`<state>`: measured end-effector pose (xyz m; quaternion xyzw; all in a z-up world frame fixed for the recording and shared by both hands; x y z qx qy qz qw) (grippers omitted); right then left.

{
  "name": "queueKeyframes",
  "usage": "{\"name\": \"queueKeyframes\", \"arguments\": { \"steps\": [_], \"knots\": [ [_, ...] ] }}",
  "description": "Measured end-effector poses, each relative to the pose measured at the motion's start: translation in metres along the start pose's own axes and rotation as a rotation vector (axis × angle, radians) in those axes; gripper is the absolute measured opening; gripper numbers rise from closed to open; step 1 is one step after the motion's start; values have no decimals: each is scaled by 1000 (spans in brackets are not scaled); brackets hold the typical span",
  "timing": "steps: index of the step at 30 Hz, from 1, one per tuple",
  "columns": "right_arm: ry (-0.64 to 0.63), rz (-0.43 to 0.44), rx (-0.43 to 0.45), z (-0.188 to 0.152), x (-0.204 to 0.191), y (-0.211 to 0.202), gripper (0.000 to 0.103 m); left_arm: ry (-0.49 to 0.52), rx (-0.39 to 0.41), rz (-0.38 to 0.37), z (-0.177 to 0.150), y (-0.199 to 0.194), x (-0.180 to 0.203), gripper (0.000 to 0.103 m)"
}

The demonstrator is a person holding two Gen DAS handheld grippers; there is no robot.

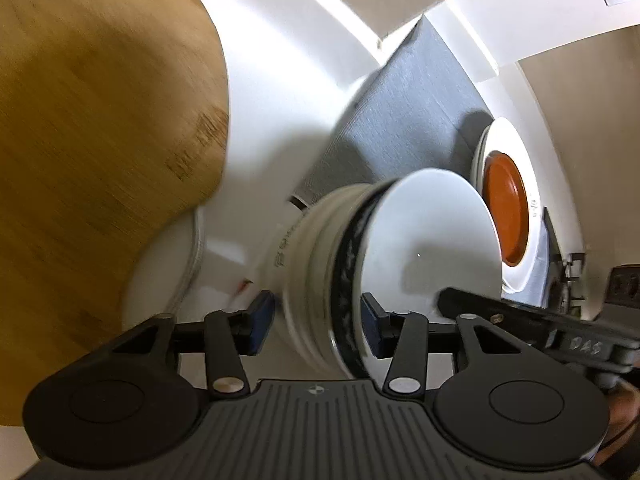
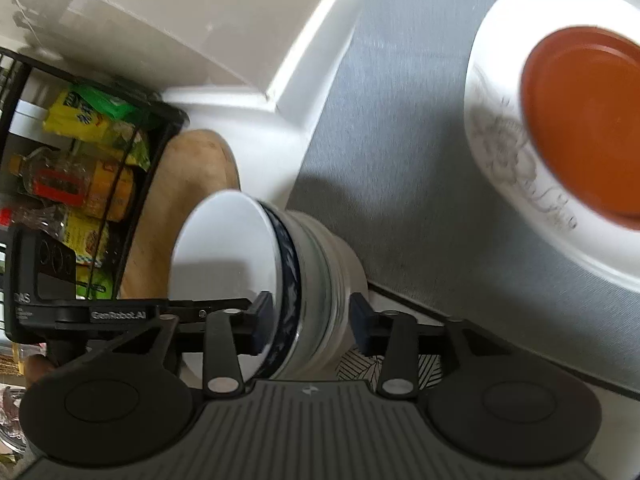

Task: Organize plates and bowls
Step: 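Carry the bowl stack with both grippers over the brown-topped plate stack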

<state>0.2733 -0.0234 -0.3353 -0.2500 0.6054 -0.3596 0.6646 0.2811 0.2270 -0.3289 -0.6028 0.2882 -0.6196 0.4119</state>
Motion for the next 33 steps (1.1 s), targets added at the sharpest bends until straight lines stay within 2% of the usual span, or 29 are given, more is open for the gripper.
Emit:
{"name": "queueKeyframes", "arguments": {
  "steps": [5,7,8,10,13,16,21,27,33],
  "knots": [
    [56,8,-17,-4,8,27,59,12,-6,-26,-5,9,-3,67],
    [82,17,-1,-4,11,30,58,-6,-3,-34,-6,9,-5,64],
    [81,16,2,-5,12,29,57,4,-1,-23,-6,6,-3,58],
    [42,-1,13,-7,7,24,49,43,10,9,-6,-2,4,51],
    [-18,-17,18,-8,0,18,43,70,9,33,-6,-4,12,50],
    [-17,-20,28,-5,3,11,41,76,-2,41,-5,-1,22,49],
    [8,-27,68,1,9,3,41,77,-36,40,-4,9,34,48],
    [-15,-50,70,-1,11,-10,41,68,-63,48,-4,20,47,48],
    [28,-49,111,-6,22,-30,40,122,-75,61,-1,25,72,49]
  ]
}}
Point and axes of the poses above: each gripper's, at about its wrist camera, not at the fingertips, and y roughly the way its jaws point, x to its right, z to its top, the point moved 2 cm from there along y, roughly the way its jaws point, and after that the axes turned 5 degrees about y, right-handed, at the moved point
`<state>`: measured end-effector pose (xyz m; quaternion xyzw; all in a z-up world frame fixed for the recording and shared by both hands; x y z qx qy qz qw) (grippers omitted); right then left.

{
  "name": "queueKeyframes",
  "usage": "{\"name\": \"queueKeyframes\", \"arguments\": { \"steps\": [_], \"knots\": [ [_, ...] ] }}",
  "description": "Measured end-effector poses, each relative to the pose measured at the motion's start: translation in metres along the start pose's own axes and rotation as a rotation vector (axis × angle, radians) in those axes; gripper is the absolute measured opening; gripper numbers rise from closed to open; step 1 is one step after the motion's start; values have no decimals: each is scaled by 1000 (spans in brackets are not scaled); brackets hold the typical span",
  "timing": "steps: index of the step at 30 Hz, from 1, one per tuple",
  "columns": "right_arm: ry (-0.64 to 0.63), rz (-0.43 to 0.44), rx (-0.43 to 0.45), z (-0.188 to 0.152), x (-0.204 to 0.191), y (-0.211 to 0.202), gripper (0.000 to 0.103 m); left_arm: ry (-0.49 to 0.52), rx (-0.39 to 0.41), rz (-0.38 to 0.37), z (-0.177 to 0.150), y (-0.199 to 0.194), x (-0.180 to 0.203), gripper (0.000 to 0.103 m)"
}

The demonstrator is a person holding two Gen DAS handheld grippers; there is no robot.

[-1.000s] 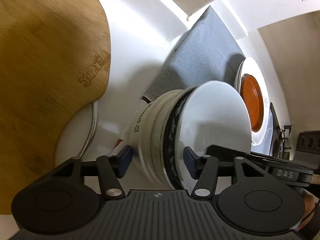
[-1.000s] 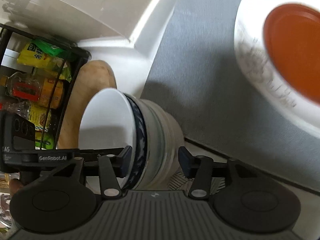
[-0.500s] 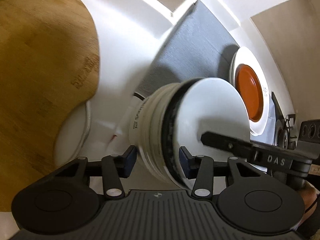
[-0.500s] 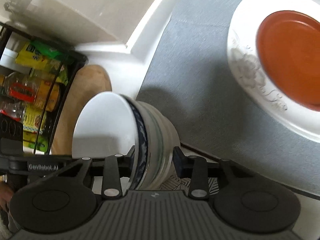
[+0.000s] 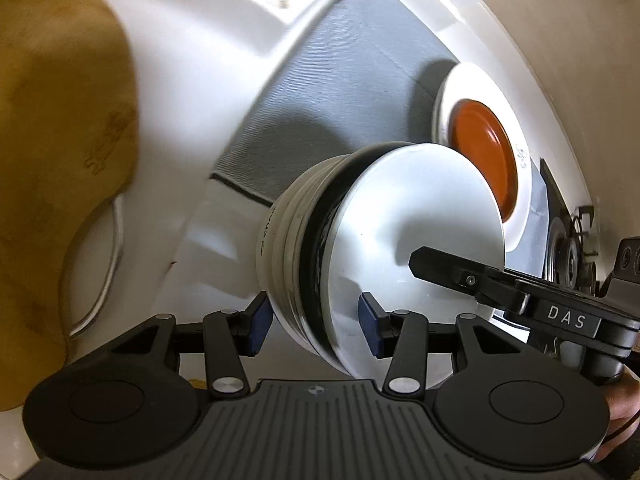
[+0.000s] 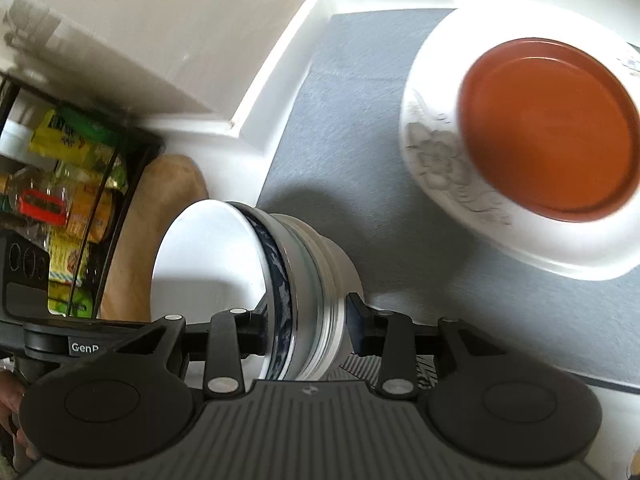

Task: Organize plates and bowls
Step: 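Carry the bowl stack with both grippers over the brown-topped plate stack, then lower the bowl stack onto the brown plate and open both grippers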

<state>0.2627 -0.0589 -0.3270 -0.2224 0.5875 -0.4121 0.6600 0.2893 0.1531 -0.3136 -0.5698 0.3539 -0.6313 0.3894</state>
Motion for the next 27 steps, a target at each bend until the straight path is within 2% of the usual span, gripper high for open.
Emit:
{"name": "queueKeyframes", "arguments": {
  "steps": [7,18,23,27],
  "knots": [
    [36,-15,49,6,13,-30,40,44,-19,-17,17,1,32,48],
    [69,-37,197,36,38,-97,40,154,3,-73,55,-2,100,48],
    [83,-48,274,56,59,-122,40,172,-20,-107,75,15,129,49],
    [82,-51,293,74,78,-127,40,200,-36,-84,93,32,147,50]
  ]
}}
Point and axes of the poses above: each gripper's, at about its wrist camera, not at the fingertips, and y roughly the way its jaws point, x to its right, z to its top, the point moved 2 cm from there along y, roughly the way its jaws point, and after that the axes turned 5 degrees about y, right-handed, at the moved point
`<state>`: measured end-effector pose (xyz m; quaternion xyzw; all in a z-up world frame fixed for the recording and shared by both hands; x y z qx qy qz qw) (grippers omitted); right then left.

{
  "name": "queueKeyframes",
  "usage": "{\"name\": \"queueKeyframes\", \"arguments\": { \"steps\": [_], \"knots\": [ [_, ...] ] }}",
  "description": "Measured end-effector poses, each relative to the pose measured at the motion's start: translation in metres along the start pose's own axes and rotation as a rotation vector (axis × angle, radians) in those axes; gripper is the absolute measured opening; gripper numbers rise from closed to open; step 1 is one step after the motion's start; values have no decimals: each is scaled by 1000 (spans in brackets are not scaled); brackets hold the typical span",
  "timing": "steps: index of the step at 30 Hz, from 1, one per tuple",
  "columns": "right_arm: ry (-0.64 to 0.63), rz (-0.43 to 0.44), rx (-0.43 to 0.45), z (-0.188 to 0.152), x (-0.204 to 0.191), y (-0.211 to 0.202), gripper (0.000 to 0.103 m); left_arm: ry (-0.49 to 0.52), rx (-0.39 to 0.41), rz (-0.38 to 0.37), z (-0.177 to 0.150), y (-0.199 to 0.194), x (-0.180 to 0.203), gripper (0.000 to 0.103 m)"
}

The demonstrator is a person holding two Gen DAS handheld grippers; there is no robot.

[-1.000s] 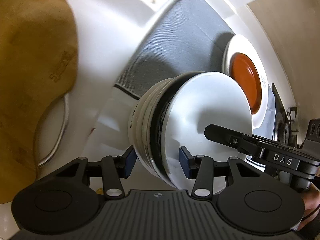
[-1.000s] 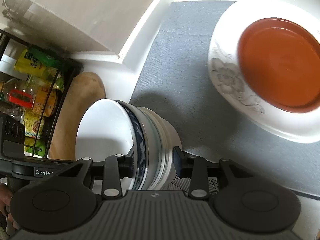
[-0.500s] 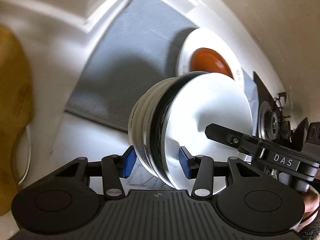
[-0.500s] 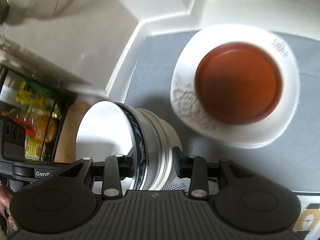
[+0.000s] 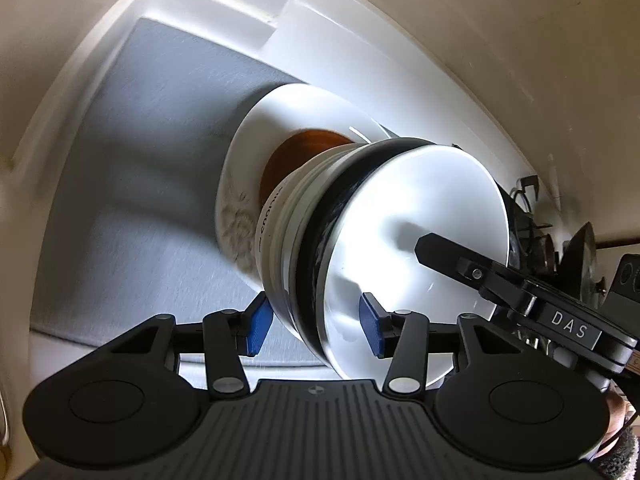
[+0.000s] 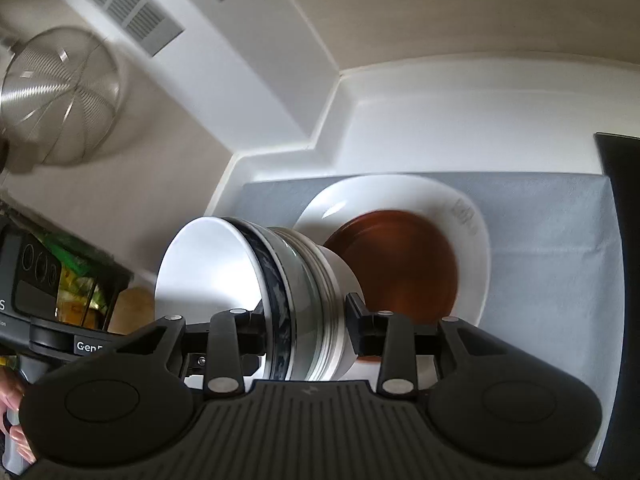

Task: Organize plates and bowls

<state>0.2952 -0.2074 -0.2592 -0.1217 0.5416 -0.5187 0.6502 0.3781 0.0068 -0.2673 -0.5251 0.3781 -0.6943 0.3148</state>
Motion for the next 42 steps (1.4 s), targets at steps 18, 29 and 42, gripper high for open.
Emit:
{"name": "queueKeyframes", "arguments": {
  "steps": [18,29,42],
  "knots": [
    [61,-9,-55,18,55,51,40,-10,-48,52,37,55,-11,48],
    [188,-47,42,-5,66,47,47,50,68,-7,27,41,-15,53],
    [151,-190,184,-92,4,-57,59,130,324,235,-62,-88,32,90]
  ]
}}
Point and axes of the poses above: each gripper's, at about its wrist camera, not at the fingertips, and y roughly the way its jaws point, x to its right, z to its top, the point moved 2 cm from there along y, roughly the way its jaws point, and after that the axes turned 5 degrees about y, right-handed, at the moved point
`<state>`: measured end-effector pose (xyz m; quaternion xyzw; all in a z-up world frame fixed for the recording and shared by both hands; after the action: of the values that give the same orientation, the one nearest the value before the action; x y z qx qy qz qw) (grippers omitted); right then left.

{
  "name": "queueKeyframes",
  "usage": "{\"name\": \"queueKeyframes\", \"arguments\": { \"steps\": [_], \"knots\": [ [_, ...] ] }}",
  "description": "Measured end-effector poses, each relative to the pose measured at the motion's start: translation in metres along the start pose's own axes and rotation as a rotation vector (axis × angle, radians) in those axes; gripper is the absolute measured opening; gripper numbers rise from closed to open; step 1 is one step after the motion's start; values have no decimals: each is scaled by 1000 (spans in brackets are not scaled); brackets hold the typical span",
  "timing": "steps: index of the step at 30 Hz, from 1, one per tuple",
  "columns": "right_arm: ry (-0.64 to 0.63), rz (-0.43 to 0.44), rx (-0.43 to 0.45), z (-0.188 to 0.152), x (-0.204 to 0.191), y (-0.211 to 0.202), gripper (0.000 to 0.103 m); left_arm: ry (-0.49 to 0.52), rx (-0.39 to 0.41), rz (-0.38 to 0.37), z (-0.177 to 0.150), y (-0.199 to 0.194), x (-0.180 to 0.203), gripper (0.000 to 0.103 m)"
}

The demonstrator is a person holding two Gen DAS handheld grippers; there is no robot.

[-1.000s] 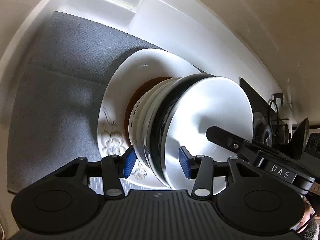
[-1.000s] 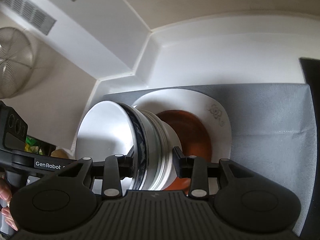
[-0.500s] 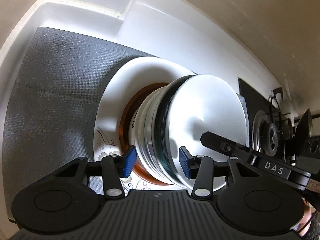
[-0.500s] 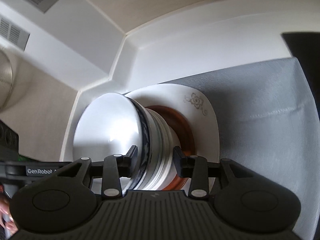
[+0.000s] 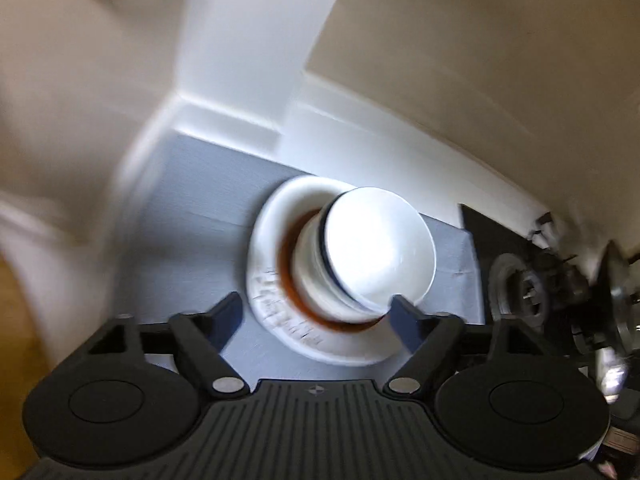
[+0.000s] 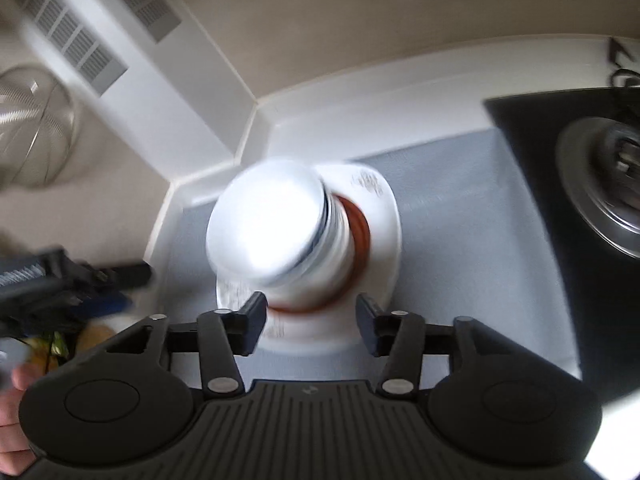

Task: Organize plates and bowls

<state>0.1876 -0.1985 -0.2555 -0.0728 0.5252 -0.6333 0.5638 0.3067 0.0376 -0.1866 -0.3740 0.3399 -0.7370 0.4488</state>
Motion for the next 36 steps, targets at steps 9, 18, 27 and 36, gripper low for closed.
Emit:
{"name": "queueKeyframes", "arguments": {
  "steps": [9,18,27,36],
  "knots": [
    [-192,80,27,-57,-30,-122,97,44,98,192,-76,-130,98,100],
    [-281,115,114,-87,-15,-223,103,86,169,284,-141,-184,174,100],
    [-306,75,155,-115,-2,-279,103,155,235,346,-185,-225,221,101],
    [-285,51,169,-125,9,-308,103,207,245,357,-199,-243,247,103]
  ]
}}
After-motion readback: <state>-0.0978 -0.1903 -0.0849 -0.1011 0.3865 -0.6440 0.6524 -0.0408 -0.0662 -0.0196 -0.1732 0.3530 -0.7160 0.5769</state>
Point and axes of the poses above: each gripper's, at about its wrist camera, not at the fingertips, and y roughly the way its jaws point, x to its right, z to its top, the point moved 2 cm from there along y, roughly the way its jaws point, and after that the axes turned 5 degrees about y, right-handed, at the moved point
